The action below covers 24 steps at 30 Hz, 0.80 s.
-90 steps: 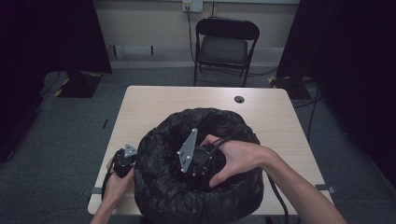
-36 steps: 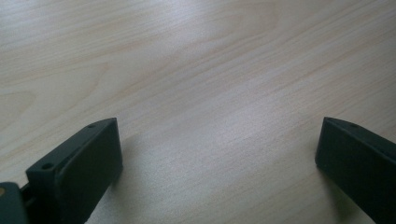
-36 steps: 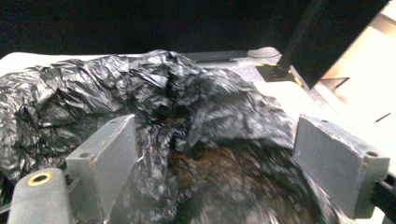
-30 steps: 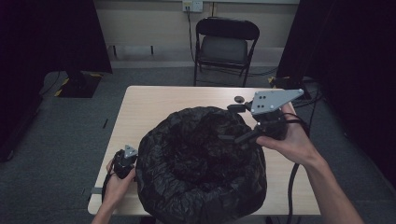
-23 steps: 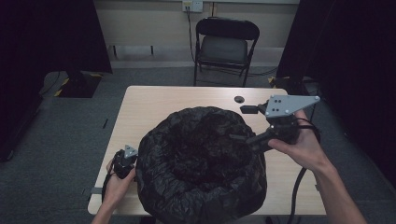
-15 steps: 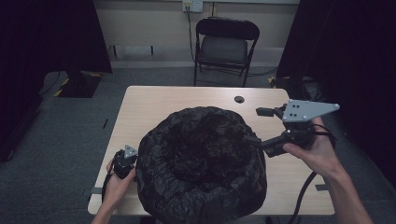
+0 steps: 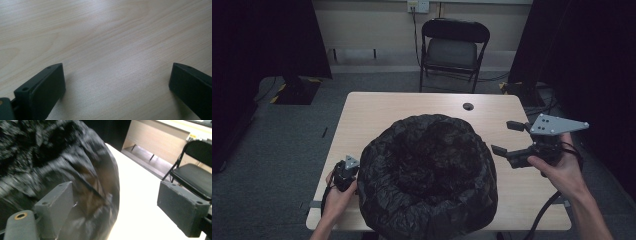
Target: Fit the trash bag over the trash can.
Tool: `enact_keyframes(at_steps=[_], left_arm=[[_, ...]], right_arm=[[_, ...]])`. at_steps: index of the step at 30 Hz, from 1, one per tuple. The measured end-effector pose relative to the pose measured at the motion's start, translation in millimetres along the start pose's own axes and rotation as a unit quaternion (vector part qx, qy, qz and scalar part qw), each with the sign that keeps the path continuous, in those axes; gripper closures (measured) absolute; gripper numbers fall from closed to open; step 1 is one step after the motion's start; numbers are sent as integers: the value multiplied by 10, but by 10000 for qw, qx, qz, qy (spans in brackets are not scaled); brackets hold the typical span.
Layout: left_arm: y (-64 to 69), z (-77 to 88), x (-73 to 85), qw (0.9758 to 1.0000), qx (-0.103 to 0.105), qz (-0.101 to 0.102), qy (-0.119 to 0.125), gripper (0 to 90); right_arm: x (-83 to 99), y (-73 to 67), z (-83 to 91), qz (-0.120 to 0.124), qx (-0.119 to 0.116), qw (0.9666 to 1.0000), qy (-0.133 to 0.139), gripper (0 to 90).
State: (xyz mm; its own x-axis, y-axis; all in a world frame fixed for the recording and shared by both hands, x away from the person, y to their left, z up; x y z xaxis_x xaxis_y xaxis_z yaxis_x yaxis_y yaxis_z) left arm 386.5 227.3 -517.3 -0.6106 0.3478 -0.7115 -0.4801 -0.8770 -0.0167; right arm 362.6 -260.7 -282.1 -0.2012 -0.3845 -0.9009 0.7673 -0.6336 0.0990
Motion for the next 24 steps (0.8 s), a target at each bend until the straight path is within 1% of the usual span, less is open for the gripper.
enact_keyframes(at_steps=[2,3,4,5,7,8,9,10,11,12,17,19,22,24], left_arm=[[2,-1,0,10000,-2,13,7,0],[2,-1,0,10000,-2,13,7,0],[1,0,0,10000,-5,0,1,0],[1,0,0,10000,-5,0,1,0],[2,1,1,10000,-3,1,2,0],[2,1,1,10000,-3,3,3,0],[2,1,1,10000,-3,3,3,0],[2,1,1,10000,-2,3,3,0],[2,1,1,10000,-1,2,3,0],[1,2,1,10000,-4,-10,-3,0],[8,5,6,10000,-3,5,2,0],[8,8,7,10000,-2,-5,-4,0],[9,8,8,10000,-1,0,-3,0],[10,10,9,10000,-9,-4,-8,0]], right_arm=[[84,28,-23,-89,90,9999,3,127],[84,28,-23,-89,90,9999,3,127],[165,47,-48,-157,169,9997,4,127],[205,53,-59,-184,178,9997,7,128],[288,60,-78,-218,282,9994,-21,127],[332,59,-86,-242,263,9993,-48,128],[332,59,-86,-242,263,9993,-48,128],[416,59,-95,-293,295,9991,-65,128],[416,59,-95,-293,295,9991,-65,128],[496,51,-108,-309,326,9989,-105,129],[694,35,-138,-402,437,9981,-139,128],[793,43,-152,-472,542,9973,-151,127],[963,55,-208,-510,734,9955,-302,126],[1077,65,-260,-563,738,9947,-444,128]])
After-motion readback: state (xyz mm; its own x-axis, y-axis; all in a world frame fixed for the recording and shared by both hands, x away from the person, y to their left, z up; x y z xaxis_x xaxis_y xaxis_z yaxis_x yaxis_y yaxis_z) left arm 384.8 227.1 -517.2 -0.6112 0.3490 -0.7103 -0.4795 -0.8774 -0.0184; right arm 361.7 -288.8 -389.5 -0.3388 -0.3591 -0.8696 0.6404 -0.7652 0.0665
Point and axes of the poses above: each handheld gripper's, and its own axes: z roughly backward along the jaws, x roughly out of its underside, y roughly to its right, the point moved 2 cm from there along -z, roughly forward along the jaws, and after that the axes turned 2 degrees about -z, right-handed, at the moved point
